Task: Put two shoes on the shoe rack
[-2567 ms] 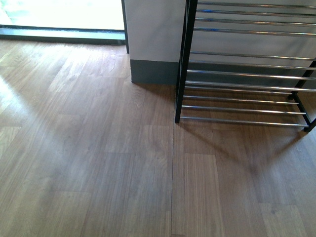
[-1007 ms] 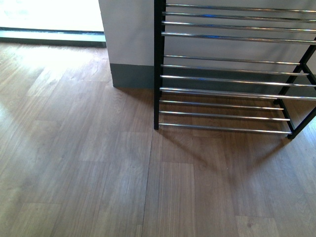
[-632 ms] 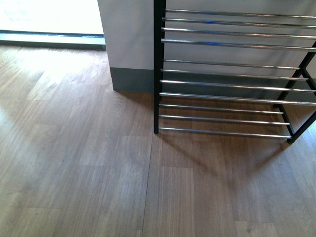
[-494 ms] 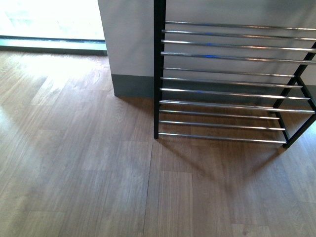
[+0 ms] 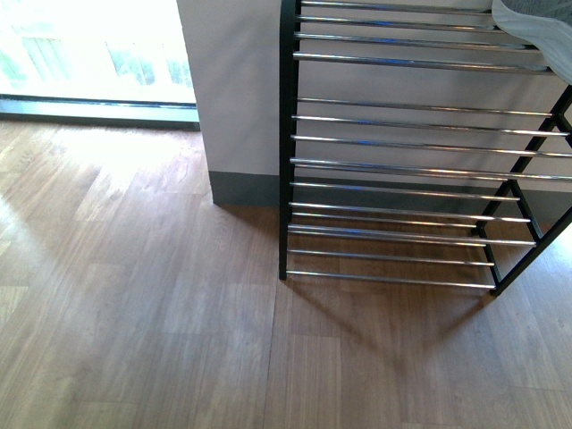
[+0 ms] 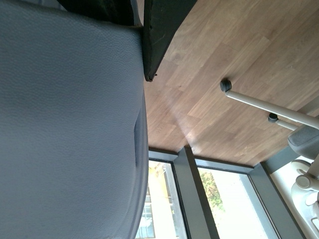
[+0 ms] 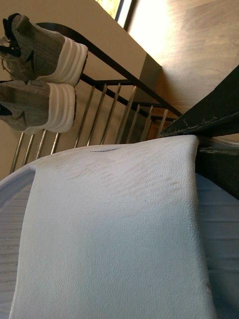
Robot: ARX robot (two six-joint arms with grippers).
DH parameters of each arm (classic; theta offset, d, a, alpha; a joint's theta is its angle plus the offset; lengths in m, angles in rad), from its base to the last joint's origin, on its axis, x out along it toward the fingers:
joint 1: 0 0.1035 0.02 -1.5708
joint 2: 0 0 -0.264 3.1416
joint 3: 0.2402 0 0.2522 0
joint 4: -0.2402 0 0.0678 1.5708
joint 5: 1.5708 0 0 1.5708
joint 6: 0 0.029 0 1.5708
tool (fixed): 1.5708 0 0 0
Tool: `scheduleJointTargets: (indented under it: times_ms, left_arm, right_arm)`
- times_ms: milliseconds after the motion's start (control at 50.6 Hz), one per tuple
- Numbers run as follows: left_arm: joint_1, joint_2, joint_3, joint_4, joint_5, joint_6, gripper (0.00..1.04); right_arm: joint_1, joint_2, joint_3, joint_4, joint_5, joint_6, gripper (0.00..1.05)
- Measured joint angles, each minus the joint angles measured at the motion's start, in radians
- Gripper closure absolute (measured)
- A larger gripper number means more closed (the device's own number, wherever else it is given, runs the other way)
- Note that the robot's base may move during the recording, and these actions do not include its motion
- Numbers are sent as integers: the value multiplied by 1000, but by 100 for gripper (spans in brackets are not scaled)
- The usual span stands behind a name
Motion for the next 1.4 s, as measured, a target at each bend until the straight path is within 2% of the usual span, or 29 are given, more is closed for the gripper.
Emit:
scheduleJointTargets:
  times_ms: [1402]
  left_arm:
    - [0, 2, 0, 0, 1, 0, 103]
  right_arm:
    - [0, 0, 0, 0, 0, 0, 103]
